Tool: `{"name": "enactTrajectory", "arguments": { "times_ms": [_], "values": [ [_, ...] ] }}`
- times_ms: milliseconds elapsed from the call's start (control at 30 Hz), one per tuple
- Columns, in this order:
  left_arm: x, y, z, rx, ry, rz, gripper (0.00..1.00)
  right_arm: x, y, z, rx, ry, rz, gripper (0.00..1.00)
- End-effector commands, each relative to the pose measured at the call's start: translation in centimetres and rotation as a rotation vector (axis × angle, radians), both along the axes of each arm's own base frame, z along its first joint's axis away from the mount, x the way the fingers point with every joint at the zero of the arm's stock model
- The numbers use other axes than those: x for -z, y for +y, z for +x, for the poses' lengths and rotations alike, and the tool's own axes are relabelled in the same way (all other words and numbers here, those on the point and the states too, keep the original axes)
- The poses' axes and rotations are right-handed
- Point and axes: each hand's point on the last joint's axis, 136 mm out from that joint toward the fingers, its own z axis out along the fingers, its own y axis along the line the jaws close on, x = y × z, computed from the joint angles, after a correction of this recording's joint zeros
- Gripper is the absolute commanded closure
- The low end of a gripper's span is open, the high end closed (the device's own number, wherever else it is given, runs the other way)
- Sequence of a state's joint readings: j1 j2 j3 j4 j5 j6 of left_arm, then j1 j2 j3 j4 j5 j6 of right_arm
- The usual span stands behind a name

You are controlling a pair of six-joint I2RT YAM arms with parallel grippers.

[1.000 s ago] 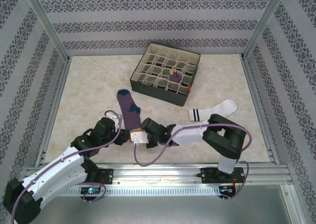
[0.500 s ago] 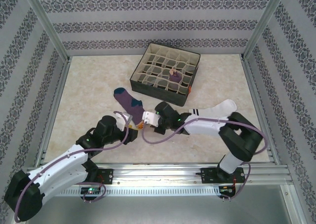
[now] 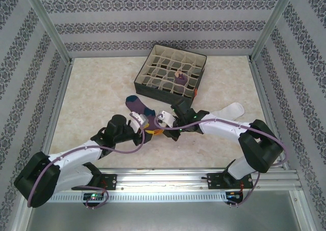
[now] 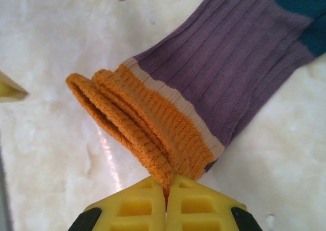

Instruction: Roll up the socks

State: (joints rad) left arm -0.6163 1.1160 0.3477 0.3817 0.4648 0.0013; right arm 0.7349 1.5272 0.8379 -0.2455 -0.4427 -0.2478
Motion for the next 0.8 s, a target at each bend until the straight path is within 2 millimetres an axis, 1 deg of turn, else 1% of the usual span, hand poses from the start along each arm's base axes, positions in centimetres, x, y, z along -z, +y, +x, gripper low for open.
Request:
{"name": "enactTrajectory", "arguments": {
  "times_ms": [0,100,333,467,533,600,667,767],
  "values": [
    [-0.5,-1.4,-0.7,0.090,-0.058,-0.035,0.47,0.1,0.3,-1.2,-0.003,0.127,0.023,1.00],
    [0.9,-1.7,-1.3,0.113,-0.025,-0.025,0.47,0.2,0.5,-1.4,-0.002,0.156,0.025,1.00],
    [3.2,-1.8,-2.3,0.138,0.047,-0.025,0.47,0.4,0.6,-0.9,0.031,0.213,0.043,1.00],
    [3.9,-2.0,-2.4,0.146,0.071,-0.019,0.49,0.4,0.7,-0.8,0.038,0.231,0.052,1.00],
    [3.9,-2.1,-2.3,0.146,0.079,-0.013,0.54,0.4,0.8,-1.0,0.034,0.245,0.056,1.00],
    [3.8,-2.2,-2.2,0.144,0.083,-0.016,0.65,0.5,0.9,-1.1,0.032,0.262,0.057,1.00],
    [3.6,-2.2,-2.0,0.127,0.091,-0.023,0.79,0.7,1.0,-1.2,0.037,0.278,0.055,1.00],
    [4.0,-1.6,-1.8,0.069,0.139,-0.018,0.94,0.7,1.3,-1.3,0.043,0.305,0.067,1.00]
  ]
}}
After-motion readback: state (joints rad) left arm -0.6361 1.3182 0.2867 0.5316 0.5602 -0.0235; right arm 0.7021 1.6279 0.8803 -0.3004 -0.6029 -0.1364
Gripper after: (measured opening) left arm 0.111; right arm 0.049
